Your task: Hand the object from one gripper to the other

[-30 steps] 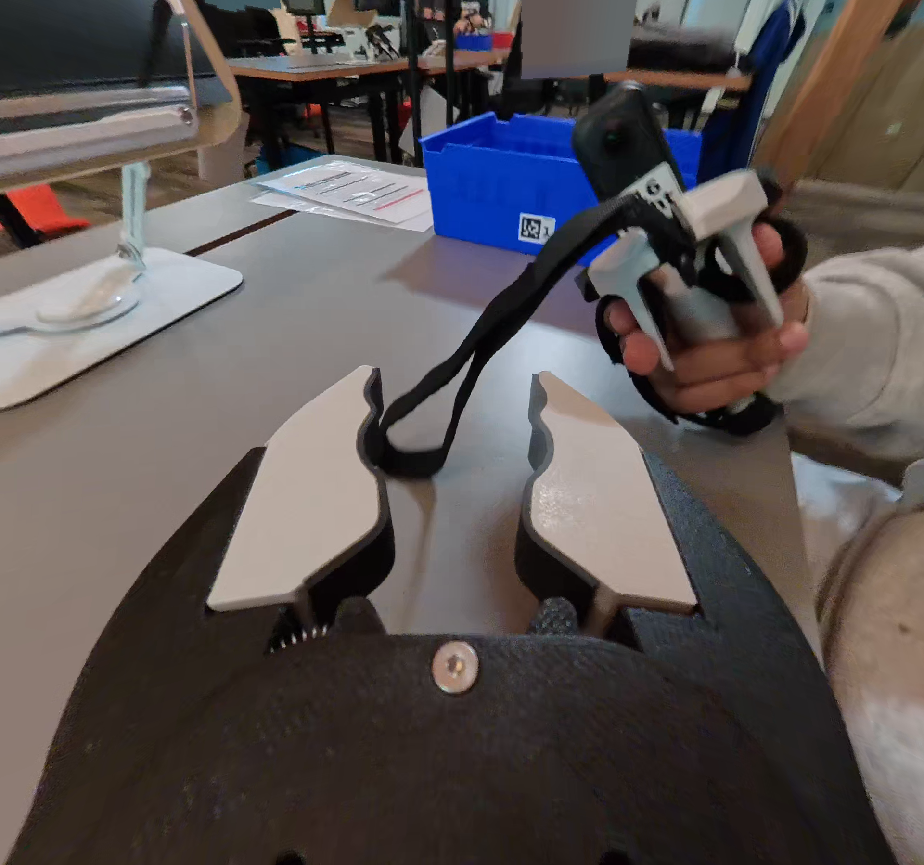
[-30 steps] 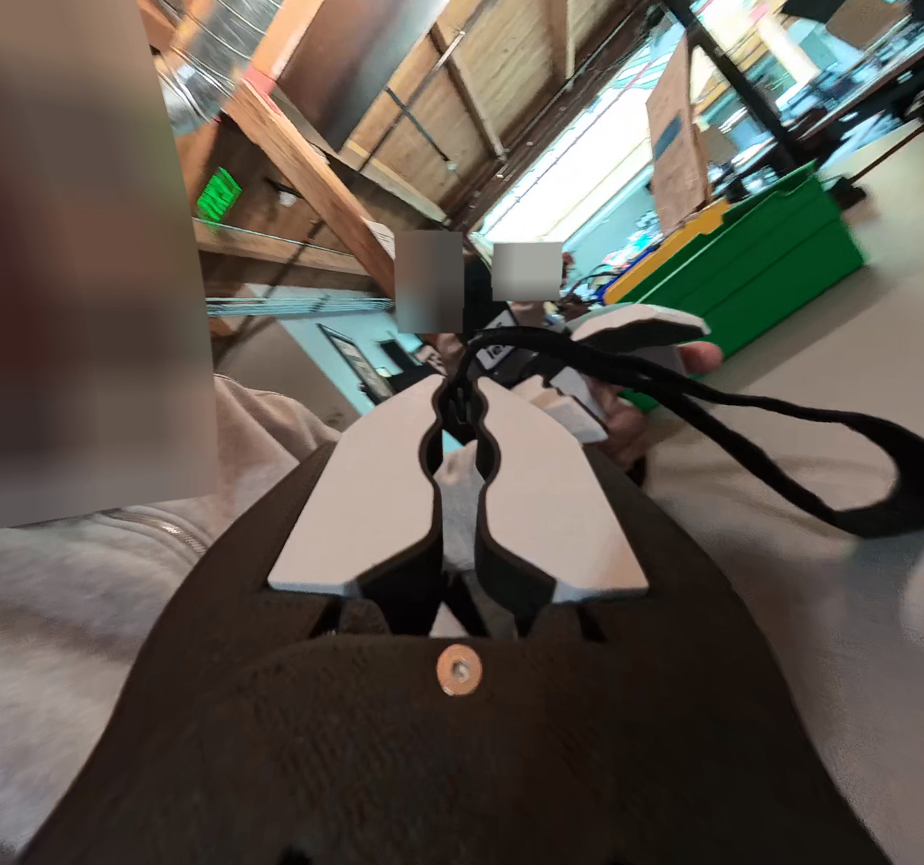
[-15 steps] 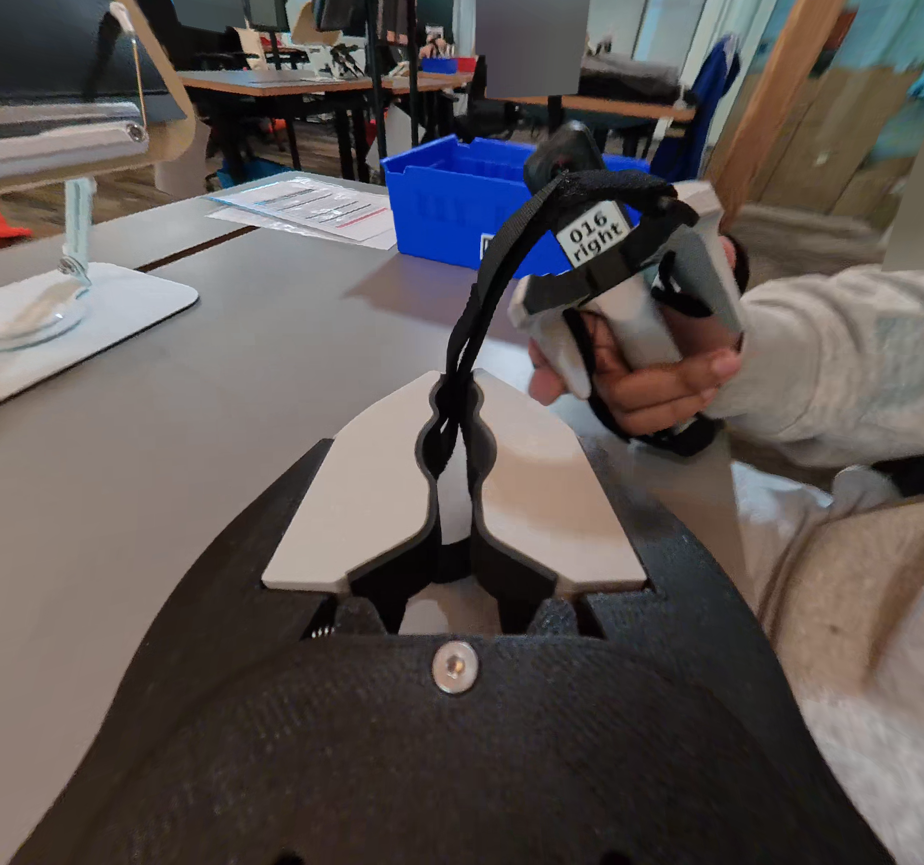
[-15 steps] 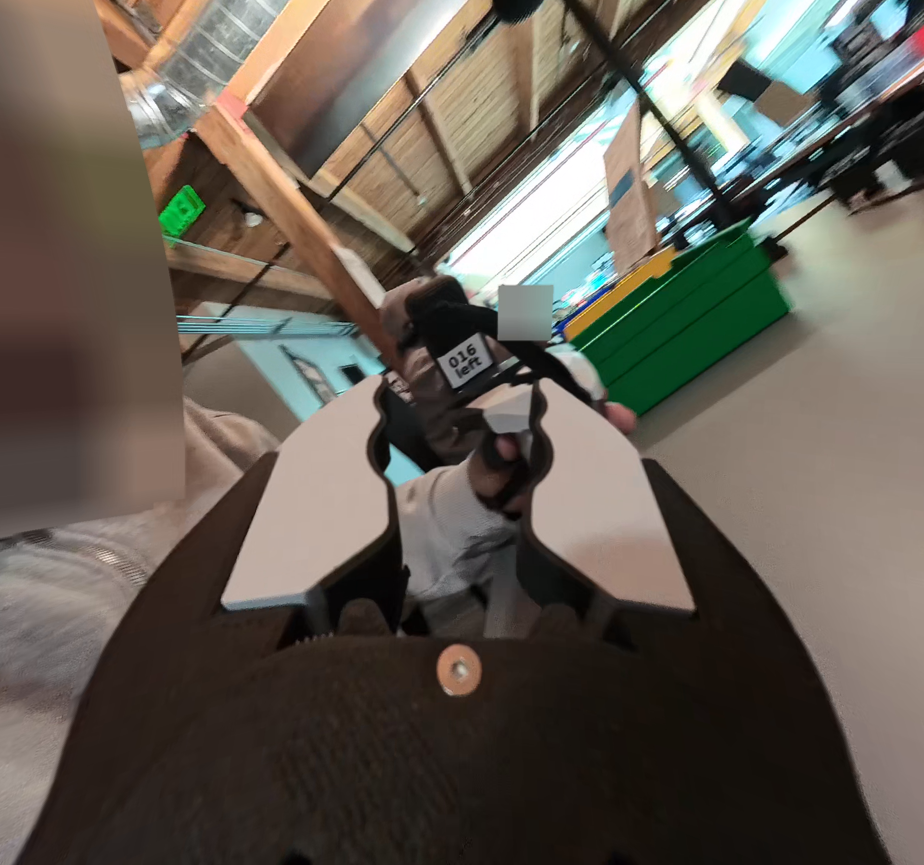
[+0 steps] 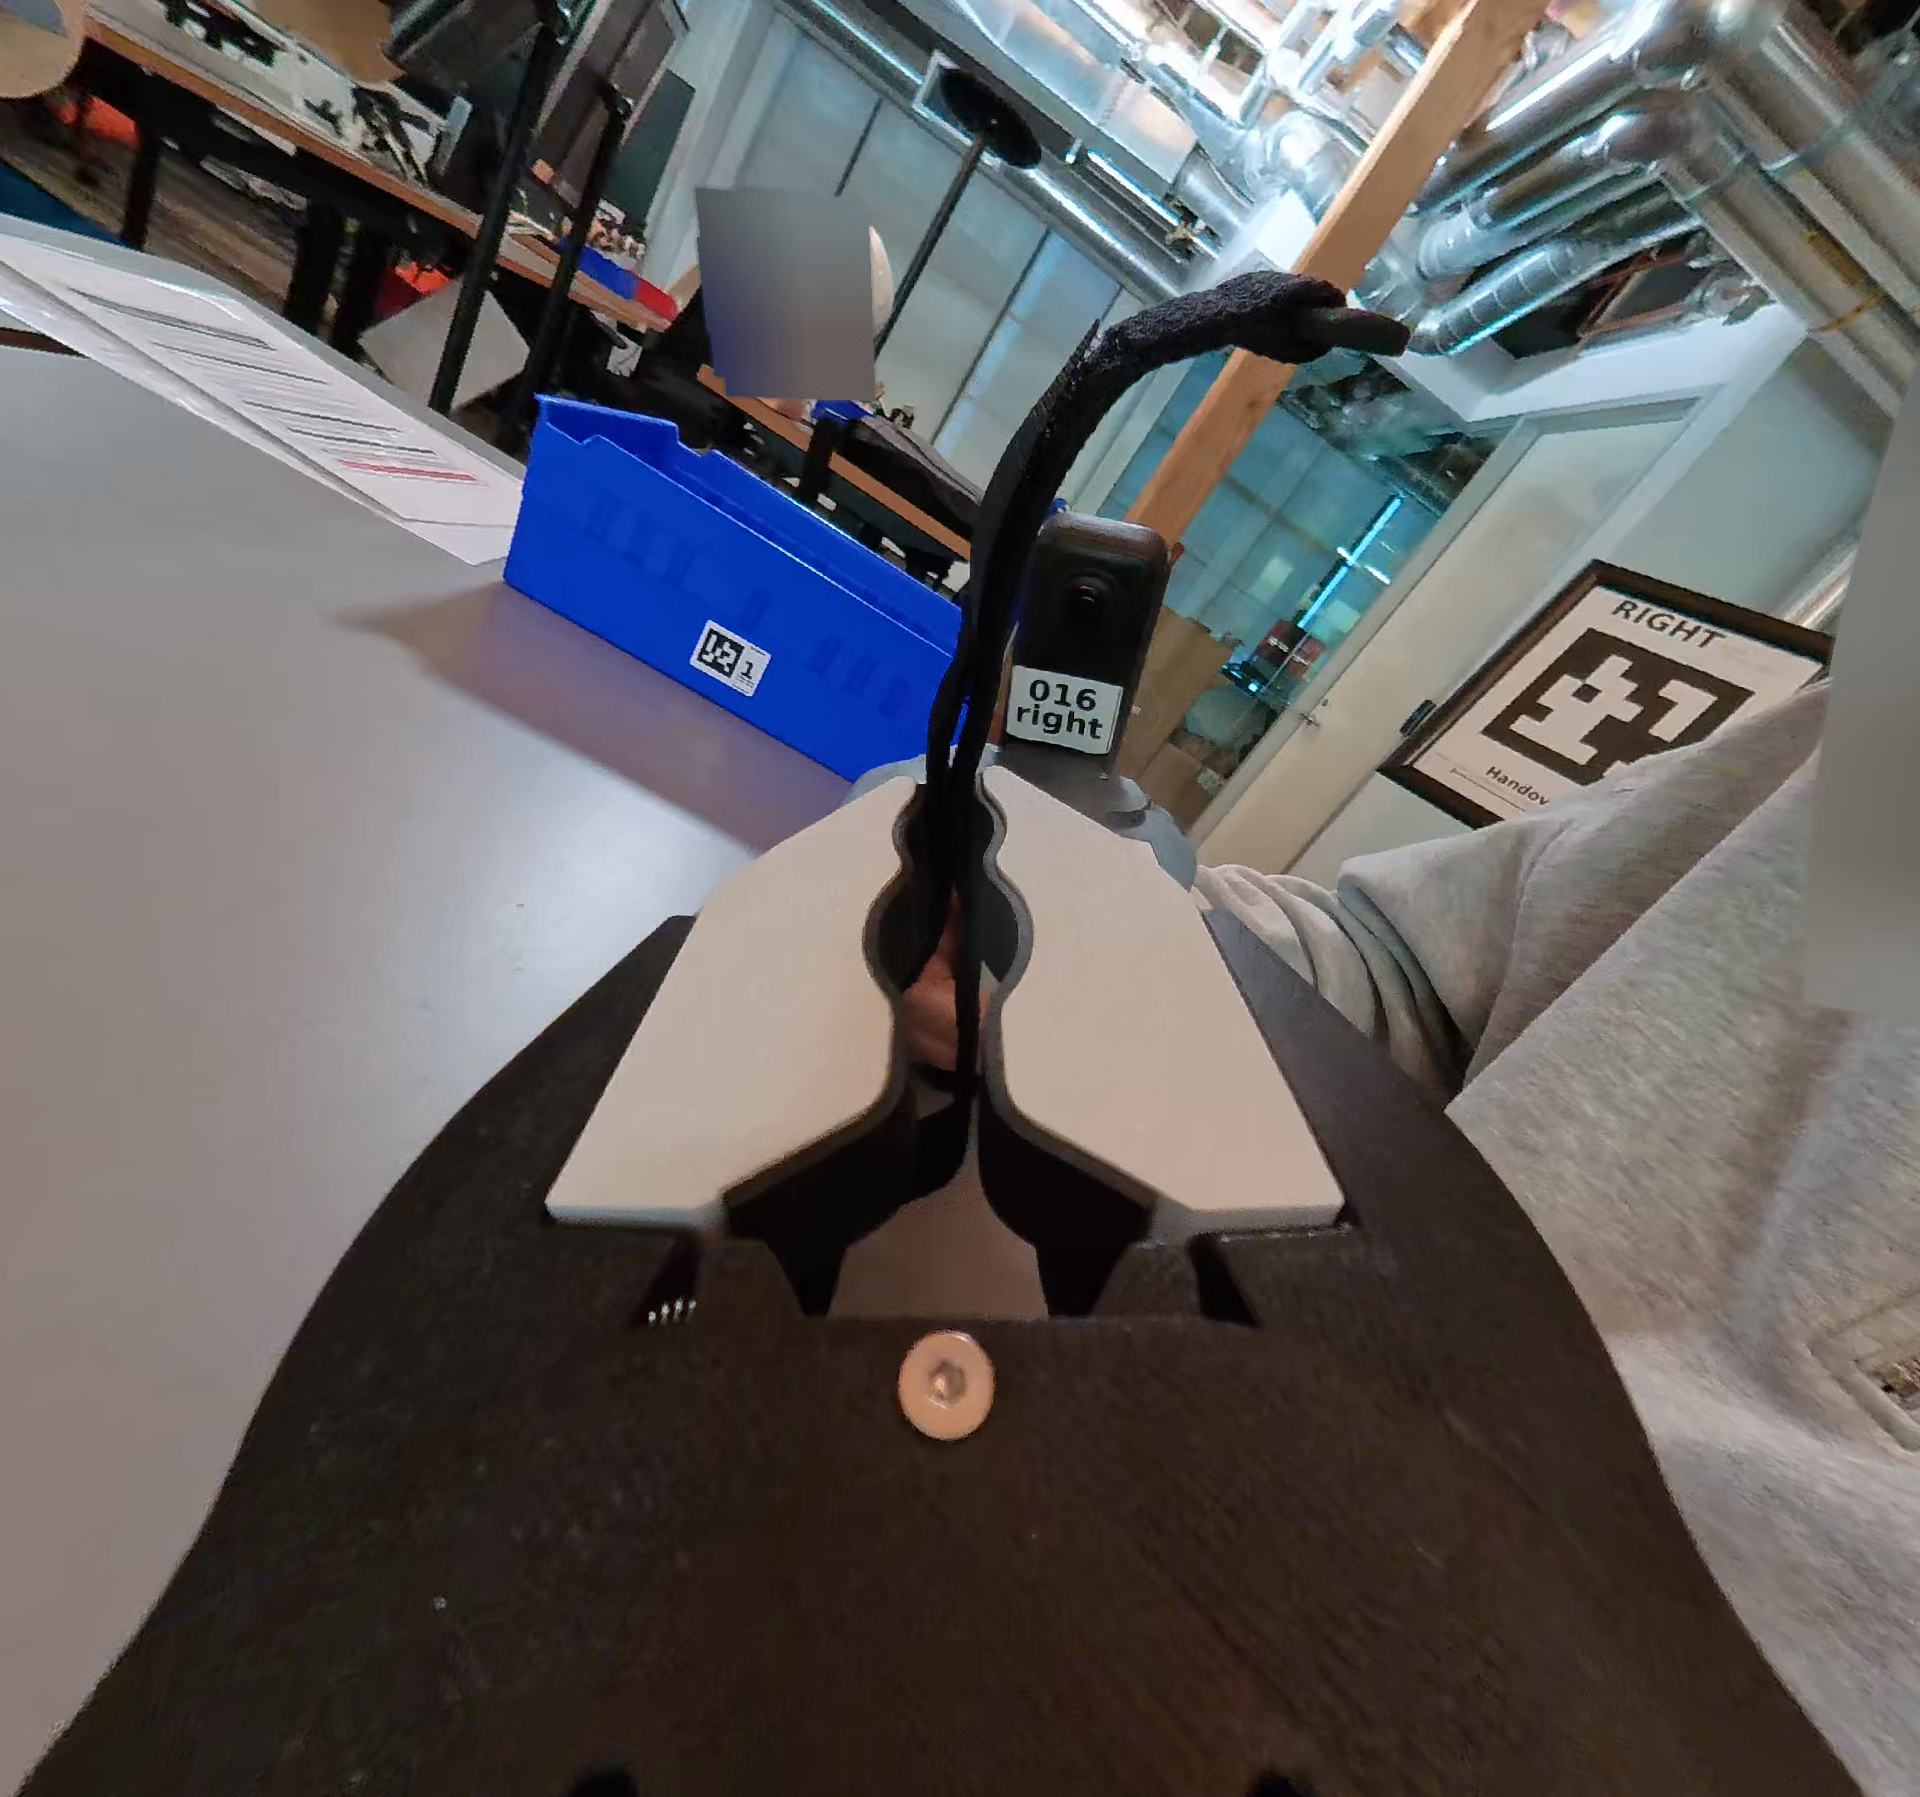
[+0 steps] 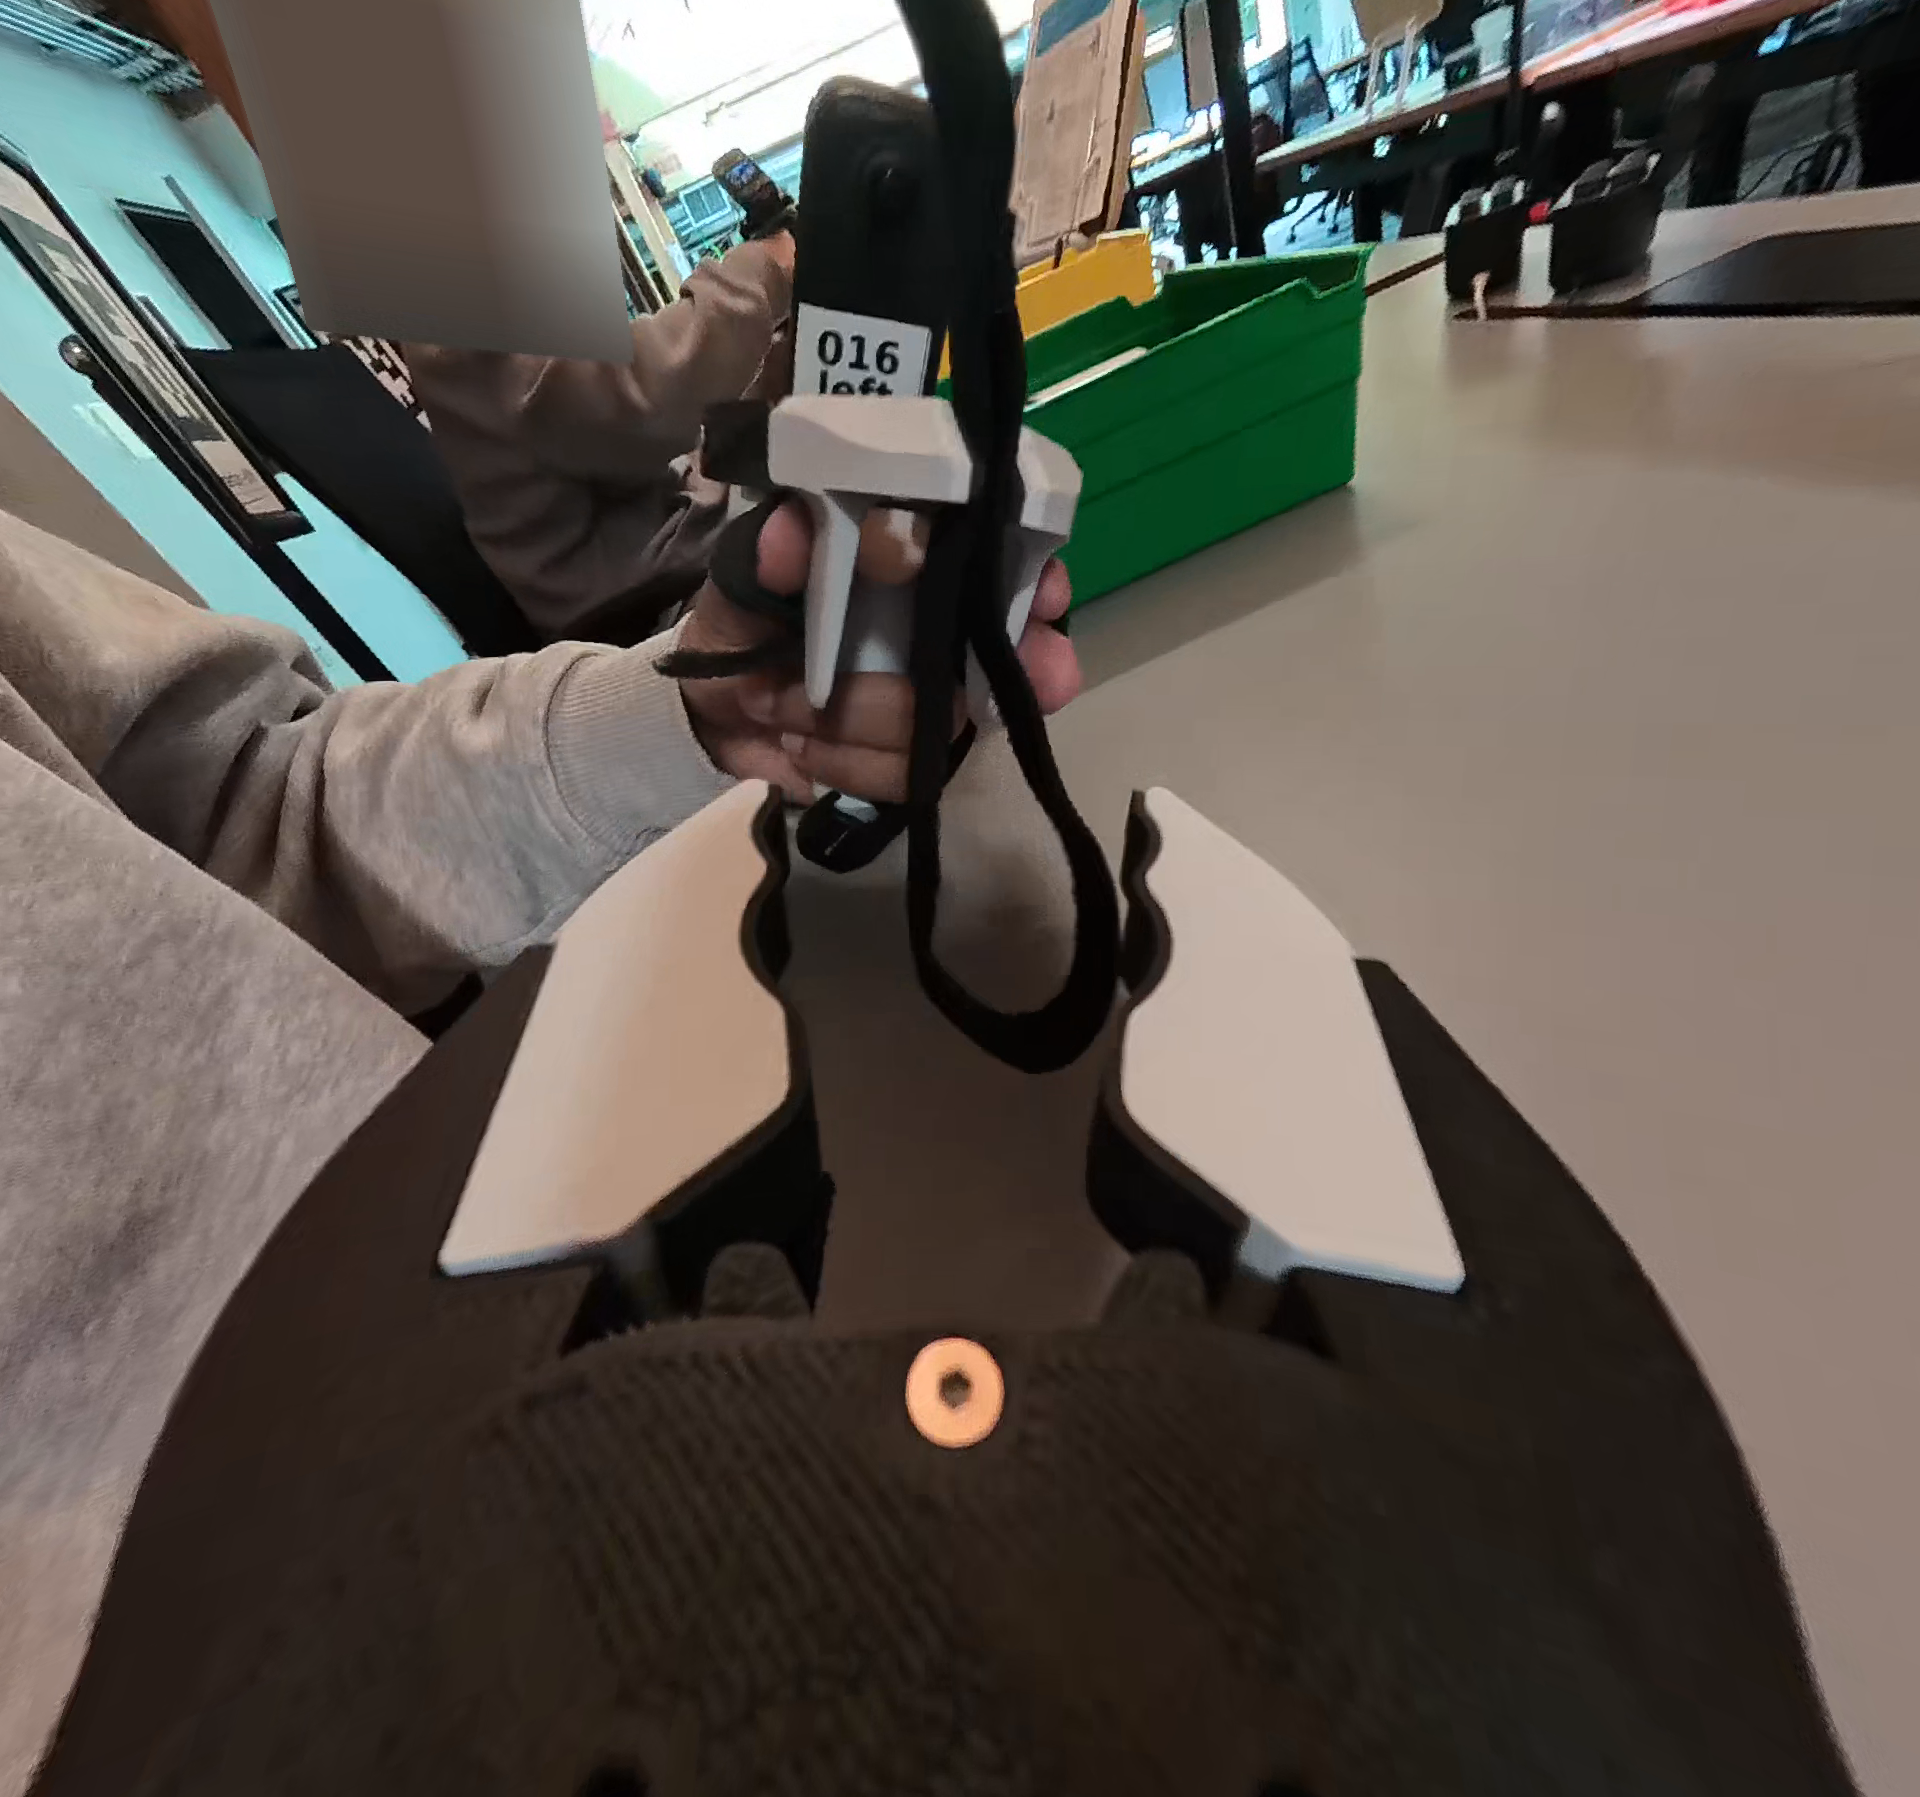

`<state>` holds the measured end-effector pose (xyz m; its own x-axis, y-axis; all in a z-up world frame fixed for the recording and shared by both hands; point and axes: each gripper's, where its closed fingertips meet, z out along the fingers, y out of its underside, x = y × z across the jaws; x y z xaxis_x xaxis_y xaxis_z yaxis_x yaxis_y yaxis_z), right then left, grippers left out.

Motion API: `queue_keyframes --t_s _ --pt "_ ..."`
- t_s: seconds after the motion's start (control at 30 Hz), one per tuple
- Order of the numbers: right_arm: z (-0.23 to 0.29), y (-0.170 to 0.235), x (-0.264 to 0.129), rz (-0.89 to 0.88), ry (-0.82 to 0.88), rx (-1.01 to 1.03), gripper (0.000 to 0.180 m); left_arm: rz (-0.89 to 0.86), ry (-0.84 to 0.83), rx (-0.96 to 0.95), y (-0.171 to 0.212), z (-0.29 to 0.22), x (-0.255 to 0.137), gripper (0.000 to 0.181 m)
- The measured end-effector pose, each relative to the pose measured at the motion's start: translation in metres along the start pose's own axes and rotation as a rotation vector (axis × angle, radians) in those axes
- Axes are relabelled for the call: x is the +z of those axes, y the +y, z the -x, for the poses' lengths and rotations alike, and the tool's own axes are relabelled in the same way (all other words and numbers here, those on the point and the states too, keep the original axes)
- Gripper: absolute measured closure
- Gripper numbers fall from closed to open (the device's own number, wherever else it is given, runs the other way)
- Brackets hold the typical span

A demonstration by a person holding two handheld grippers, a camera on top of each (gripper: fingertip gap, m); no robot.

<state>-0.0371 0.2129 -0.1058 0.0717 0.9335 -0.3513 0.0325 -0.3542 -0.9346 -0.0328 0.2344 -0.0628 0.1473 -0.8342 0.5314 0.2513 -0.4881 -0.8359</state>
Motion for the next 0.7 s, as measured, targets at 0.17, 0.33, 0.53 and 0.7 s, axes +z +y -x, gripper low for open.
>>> queue_keyframes --t_s 0.17,0.33,0.53,0.7 --pt "0.000 0.007 0.004 0.043 -0.006 0.060 0.123 -0.015 0.058 -0.040 -0.002 -0.009 0.003 0.176" --pt "0.005 0.013 0.007 0.085 -0.009 0.046 0.155 -0.020 0.053 -0.064 -0.001 -0.009 0.006 0.176" --pt "0.007 0.013 0.006 0.083 -0.024 0.043 0.172 -0.035 0.040 -0.074 -0.002 -0.007 0.007 0.175" --pt "0.009 0.010 0.006 0.054 -0.035 0.050 0.173 -0.055 0.019 -0.074 -0.004 -0.005 0.009 0.140"
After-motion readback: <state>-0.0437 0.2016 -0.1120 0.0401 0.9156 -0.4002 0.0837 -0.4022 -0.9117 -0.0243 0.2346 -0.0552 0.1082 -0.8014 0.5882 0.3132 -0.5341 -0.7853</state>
